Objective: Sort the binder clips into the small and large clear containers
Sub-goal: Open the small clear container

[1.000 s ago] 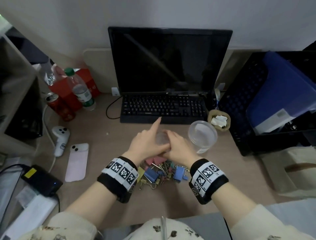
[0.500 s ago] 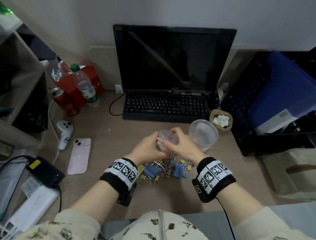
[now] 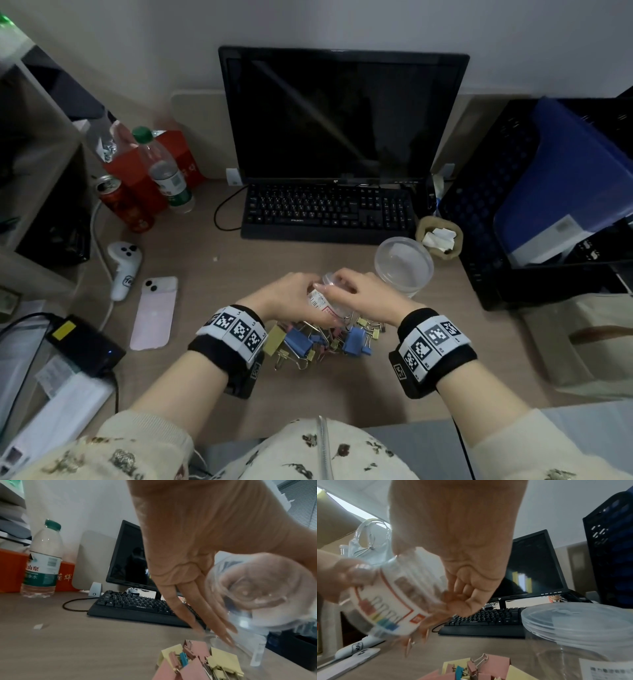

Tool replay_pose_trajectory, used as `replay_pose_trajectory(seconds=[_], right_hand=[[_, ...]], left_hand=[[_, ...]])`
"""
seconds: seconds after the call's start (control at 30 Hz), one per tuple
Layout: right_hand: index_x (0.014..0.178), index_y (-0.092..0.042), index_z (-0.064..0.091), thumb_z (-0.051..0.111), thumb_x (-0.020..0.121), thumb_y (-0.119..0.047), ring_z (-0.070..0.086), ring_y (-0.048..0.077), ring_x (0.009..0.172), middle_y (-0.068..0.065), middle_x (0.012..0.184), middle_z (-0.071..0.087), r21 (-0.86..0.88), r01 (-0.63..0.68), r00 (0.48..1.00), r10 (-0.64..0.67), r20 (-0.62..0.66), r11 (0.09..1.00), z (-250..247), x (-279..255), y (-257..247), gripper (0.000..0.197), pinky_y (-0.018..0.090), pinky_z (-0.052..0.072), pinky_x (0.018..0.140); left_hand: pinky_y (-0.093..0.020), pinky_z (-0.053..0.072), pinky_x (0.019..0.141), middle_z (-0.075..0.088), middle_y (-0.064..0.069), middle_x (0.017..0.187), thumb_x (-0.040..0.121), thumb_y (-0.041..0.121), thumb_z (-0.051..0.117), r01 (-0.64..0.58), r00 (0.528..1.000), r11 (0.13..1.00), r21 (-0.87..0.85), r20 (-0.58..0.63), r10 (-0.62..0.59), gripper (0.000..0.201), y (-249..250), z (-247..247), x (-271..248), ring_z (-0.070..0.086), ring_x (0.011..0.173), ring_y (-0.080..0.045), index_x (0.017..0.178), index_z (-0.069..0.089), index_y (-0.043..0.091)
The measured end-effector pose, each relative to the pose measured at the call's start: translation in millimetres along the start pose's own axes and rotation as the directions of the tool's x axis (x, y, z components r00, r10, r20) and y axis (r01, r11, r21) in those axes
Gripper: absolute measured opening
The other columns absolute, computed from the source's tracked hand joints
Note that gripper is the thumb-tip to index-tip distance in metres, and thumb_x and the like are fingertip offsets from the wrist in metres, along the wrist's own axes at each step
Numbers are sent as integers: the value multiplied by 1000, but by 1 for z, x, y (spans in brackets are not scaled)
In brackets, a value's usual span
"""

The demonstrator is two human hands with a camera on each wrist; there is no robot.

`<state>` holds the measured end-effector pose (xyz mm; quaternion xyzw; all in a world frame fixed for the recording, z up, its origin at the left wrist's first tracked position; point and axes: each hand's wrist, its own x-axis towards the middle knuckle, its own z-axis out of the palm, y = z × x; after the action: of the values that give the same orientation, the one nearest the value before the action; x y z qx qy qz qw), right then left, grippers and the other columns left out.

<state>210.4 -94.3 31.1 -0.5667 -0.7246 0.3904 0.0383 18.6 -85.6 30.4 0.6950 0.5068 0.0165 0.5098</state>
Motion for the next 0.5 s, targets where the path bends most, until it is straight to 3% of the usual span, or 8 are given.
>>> replay_pose_trajectory(seconds=[0.1,0.17,0.3,0.37,0.4,0.43,0.5], right_hand=[[132,-24,48,47,77,-78,60,11,97,-3,117,60,91,-2,995,-7,98,996,-3,-5,1,77,23,46,75],[132,-24,48,53,79,-72,59,7,99,-6,119,60,123,22,993,-36,113,992,-4,-7,3,71,23,47,80],[131,-27,46,67,77,-60,59,6,99,-9,122,54,183,35,990,-58,126,982,-4,-6,13,66,28,51,86],[129,-29,43,75,73,-55,58,9,103,-9,125,52,234,11,994,-36,100,972,-6,-6,22,69,31,51,90],[127,-29,42,78,72,-51,57,10,107,-9,126,51,256,6,997,-25,75,967,-8,-6,27,70,31,50,92],[125,-27,41,81,71,-45,55,11,110,-8,126,50,258,0,999,-12,46,966,-9,-7,31,70,29,48,93],[121,-26,37,83,70,-36,52,13,111,-5,125,47,209,-12,999,18,-28,978,-9,-6,38,70,29,45,93]], left_hand=[[-37,62,65,71,4,91,57,49,90,13,998,999,49,53,-16,52,0,-5,-1,71,74,-11,94,60,28],[-38,62,66,71,4,90,55,49,90,10,996,998,60,88,-16,54,-2,-5,0,70,72,-10,95,59,30],[-43,62,69,72,2,93,58,48,89,29,994,999,31,105,-32,59,-13,-6,0,72,78,-19,106,59,31],[-33,62,69,69,3,101,64,41,89,55,998,997,-47,41,-53,73,-22,-6,0,72,82,-17,123,45,38],[-30,61,72,66,6,107,65,39,89,60,998,995,-83,-17,-62,91,-26,-6,0,72,86,-15,140,37,32],[-29,60,78,62,10,113,66,40,88,54,995,993,-106,-82,-63,100,-29,-7,0,71,90,-13,146,31,26],[-34,56,92,57,12,124,65,42,87,20,981,989,-145,-186,-47,99,-34,-9,2,65,102,-9,145,33,22]])
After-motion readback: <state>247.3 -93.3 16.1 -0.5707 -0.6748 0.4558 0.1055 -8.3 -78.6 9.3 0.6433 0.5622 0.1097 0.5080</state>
